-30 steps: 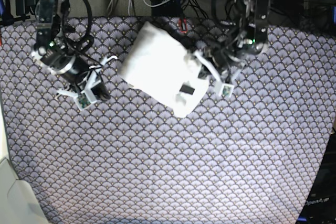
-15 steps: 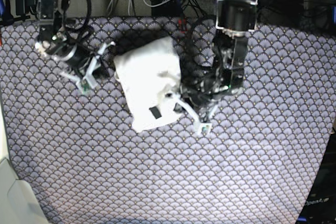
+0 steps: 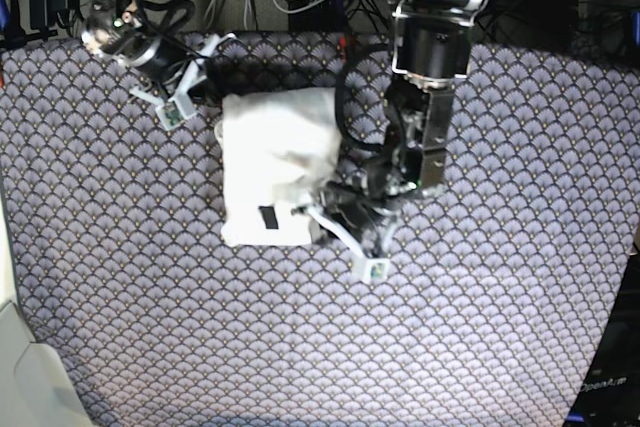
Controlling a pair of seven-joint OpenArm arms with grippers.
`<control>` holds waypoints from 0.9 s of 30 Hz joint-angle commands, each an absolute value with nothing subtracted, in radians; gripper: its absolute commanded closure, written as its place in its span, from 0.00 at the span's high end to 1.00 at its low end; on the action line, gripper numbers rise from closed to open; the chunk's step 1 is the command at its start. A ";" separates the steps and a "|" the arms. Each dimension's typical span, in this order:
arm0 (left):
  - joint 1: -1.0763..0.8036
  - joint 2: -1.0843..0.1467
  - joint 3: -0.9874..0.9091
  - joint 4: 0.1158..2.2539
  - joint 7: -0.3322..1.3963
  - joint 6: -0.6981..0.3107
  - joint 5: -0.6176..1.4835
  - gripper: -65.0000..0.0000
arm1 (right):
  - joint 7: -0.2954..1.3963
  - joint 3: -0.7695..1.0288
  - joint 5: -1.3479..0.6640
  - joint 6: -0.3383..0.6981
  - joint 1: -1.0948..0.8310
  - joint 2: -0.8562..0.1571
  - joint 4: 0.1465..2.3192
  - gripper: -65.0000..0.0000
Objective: Fold the T-shirt properly
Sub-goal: 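Grip the folded bundle's sides with both grippers and square it, then tuck and smooth the bundle's edge with the right gripper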
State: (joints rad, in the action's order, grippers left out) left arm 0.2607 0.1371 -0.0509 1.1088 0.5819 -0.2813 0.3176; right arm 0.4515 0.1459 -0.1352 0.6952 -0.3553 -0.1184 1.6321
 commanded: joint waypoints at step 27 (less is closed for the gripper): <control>-0.309 -0.170 -0.684 1.670 0.828 -0.305 0.478 0.01 | 0.449 0.041 -0.140 0.698 -0.380 0.044 1.917 0.00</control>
State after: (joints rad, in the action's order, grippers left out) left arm -0.3138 -0.1570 -0.6811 1.6482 0.8421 -0.2985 0.4648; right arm 0.4614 0.0364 -0.1337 0.6952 -0.3817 0.0471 1.9045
